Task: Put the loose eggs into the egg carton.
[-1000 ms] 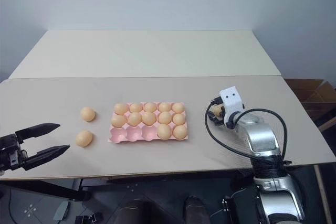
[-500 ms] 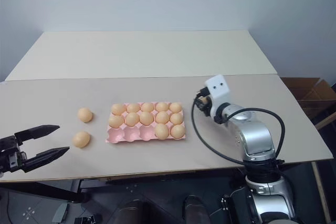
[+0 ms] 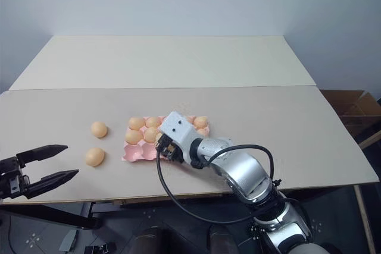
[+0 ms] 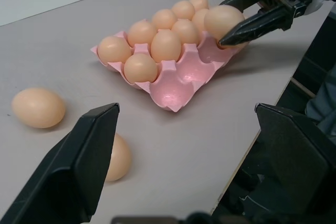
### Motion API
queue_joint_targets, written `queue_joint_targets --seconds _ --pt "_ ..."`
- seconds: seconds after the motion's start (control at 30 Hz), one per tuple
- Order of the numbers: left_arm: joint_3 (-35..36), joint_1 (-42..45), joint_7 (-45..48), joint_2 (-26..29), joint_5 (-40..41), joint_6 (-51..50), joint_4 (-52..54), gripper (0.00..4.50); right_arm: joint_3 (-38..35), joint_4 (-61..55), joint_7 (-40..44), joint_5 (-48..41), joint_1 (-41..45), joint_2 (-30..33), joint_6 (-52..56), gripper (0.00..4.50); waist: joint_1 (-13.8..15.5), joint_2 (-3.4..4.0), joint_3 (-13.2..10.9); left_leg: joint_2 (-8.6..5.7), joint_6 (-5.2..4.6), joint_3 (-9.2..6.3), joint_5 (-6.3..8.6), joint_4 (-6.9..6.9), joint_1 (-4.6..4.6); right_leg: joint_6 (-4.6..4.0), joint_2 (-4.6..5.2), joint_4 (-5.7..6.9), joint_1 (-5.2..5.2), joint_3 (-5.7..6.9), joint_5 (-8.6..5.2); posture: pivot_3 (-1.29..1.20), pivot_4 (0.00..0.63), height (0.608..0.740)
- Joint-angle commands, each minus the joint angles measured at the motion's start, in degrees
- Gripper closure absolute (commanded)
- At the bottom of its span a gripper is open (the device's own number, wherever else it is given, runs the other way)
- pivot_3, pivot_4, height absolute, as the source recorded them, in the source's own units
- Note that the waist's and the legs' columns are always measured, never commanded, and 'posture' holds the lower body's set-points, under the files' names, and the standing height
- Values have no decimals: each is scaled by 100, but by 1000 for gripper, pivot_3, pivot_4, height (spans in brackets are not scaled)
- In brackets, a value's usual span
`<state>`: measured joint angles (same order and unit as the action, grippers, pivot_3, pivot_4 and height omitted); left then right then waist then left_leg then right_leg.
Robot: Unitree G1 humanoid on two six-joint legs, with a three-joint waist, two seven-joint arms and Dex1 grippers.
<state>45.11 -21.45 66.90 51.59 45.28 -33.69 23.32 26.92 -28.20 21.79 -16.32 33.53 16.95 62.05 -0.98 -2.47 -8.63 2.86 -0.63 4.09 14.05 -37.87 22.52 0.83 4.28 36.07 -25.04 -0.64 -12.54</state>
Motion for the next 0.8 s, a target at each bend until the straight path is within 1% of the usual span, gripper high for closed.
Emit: queue_joint_targets --seconds 0.03,0.07,0.1,0.13,0.3,0.37,0.43,0.47,0.57,0.67,0.73,0.8 --pt "213 -17 5 20 94 11 131 0 -53 -106 -12 79 122 -86 -133 944 1 0 0 1 0 -2 0 0 0 -1 -2 1 0 1 0 0 150 740" --pt "210 -12 5 23 89 12 126 0 -148 -135 -22 58 147 -130 -100 665 1 0 0 2 0 -3 0 0 0 -1 -3 2 0 2 0 0 150 740" --pt "206 -5 5 28 83 14 120 0 -221 -172 -29 51 167 -152 -83 268 1 0 0 3 0 -4 0 0 -1 -1 -4 3 0 3 -1 0 150 740" --pt "200 5 3 32 84 11 116 0 -345 -240 -11 -1 188 -168 -43 49 1 0 0 3 0 -4 0 0 0 -1 -5 3 0 3 -1 0 150 740" --pt "164 43 -66 11 41 24 79 0 -1218 -652 197 -365 242 -21 90 49 11 0 0 2 1 -3 -1 0 0 0 -3 1 0 2 1 0 150 740" --pt "173 24 -134 -21 -14 41 65 0 -1684 -814 427 -608 180 239 109 49 31 0 0 1 1 -4 0 0 0 1 -1 -1 3 3 0 0 150 740" --pt "215 -29 -181 -77 -55 64 19 0 -2397 -951 930 -951 -138 776 -97 49 39 0 0 -1 1 -4 0 0 2 1 2 -5 3 5 0 0 150 740" --pt "232 -48 -189 -94 -63 69 4 0 -2631 -978 1102 -1078 -259 966 -165 49 55 -1 1 -2 1 -5 0 0 5 1 3 -9 4 6 -1 0 150 740" --pt "360 -239 -64 -153 -75 92 -96 0 -3507 -1007 1894 -1333 -1246 1627 -962 49 57 -6 3 -3 0 -5 2 0 9 2 5 -24 9 8 -1 0 150 740" --pt "491 -360 -17 -216 -19 104 -211 0 -4161 -932 2587 -1563 -2193 2007 -1680 49 41 -5 3 -4 -7 -7 8 1 7 11 3 -22 12 8 -9 0 150 740" --pt "517 -413 -17 -268 -43 162 -259 0 -4403 -827 2948 -1627 -2654 2155 -2093 49 0 -5 2 1 -7 -8 8 1 -2 12 -5 -14 13 3 -10 0 150 740" --pt "504 -457 -39 -333 -98 218 -286 0 -4487 -708 3242 -1552 -3005 2289 -2525 49 -11 -2 1 4 -8 -6 7 1 -16 22 -8 -7 18 0 -25 0 150 740"
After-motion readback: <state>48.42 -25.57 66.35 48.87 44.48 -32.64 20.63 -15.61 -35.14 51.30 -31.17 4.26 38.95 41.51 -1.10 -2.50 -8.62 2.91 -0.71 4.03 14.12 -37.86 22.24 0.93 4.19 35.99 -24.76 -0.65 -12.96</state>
